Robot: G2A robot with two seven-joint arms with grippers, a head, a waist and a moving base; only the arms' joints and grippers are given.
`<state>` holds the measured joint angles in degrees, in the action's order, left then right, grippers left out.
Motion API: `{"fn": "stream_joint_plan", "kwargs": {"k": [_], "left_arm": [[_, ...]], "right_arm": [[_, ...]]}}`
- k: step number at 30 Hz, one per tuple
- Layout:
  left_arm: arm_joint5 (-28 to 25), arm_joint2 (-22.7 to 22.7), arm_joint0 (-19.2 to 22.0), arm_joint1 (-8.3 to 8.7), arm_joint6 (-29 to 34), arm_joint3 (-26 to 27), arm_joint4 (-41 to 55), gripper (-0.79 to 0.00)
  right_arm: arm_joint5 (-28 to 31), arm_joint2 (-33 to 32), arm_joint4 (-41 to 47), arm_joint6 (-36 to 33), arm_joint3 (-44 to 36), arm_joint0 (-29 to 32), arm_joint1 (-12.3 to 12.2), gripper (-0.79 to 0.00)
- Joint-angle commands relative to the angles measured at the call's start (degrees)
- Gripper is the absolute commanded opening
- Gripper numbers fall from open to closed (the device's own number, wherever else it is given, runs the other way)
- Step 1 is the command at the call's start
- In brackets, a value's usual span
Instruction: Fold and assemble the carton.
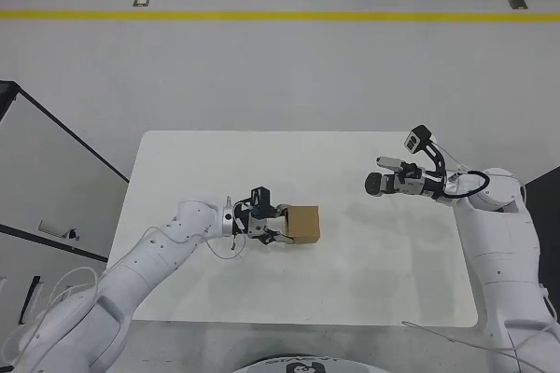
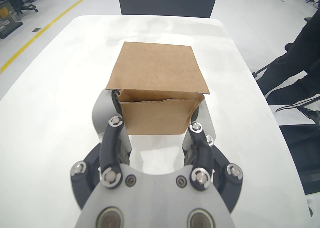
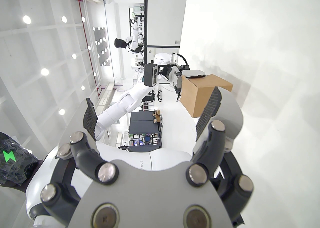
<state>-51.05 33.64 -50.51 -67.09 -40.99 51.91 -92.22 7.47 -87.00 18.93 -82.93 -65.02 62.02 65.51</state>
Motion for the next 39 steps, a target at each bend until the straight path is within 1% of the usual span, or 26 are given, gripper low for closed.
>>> {"fn": "stream_joint_plan", "kwargs": {"k": [1,10,17,18,20,22,23,25,32,39], "left_arm": [[0.4,-0.8,0.5,-0.59,-0.4,-1.8,-0.3,-0.785],[1.2,-3.6,2.4,-3.03,-3.5,-8.3,-1.2,-0.785],[1.4,-5.0,3.6,-4.49,-5.8,-11.6,-1.8,-0.785],[1.4,-5.2,3.7,-4.65,-6.1,-12.1,-1.9,-0.736],[1.4,-5.5,3.9,-4.95,-6.6,-13.0,-2.0,-0.566],[1.4,-5.7,4.0,-5.23,-7.1,-13.7,-2.1,-0.468],[1.3,-5.8,4.1,-5.35,-7.3,-14.0,-2.1,-0.394],[1.3,-5.9,4.1,-5.55,-7.8,-14.8,-2.0,0.0],[1.3,-6.0,4.2,-5.61,-10.2,-16.2,-2.5,0.0],[1.6,-5.5,4.2,-4.66,-13.0,-16.1,-3.7,0.0]], "right_arm": [[0.0,0.0,0.0,0.0,0.0,0.0,0.0,0.0],[0.0,0.0,0.0,0.0,0.0,0.0,0.0,0.0],[0.0,0.0,0.0,0.0,0.0,0.0,0.0,0.0],[0.0,0.0,0.0,0.0,0.0,0.0,0.0,0.0],[0.0,0.0,0.0,0.0,0.0,0.0,0.0,0.0],[0.0,0.0,0.0,0.0,0.0,0.0,0.0,0.0],[0.0,0.0,0.0,0.0,0.0,0.0,0.0,0.0],[0.0,0.0,0.0,0.0,0.0,0.0,0.0,0.0],[0.0,0.0,0.0,0.0,0.0,0.0,0.0,0.0],[0.0,0.0,0.0,0.0,0.0,0.0,0.0,0.0]]}}
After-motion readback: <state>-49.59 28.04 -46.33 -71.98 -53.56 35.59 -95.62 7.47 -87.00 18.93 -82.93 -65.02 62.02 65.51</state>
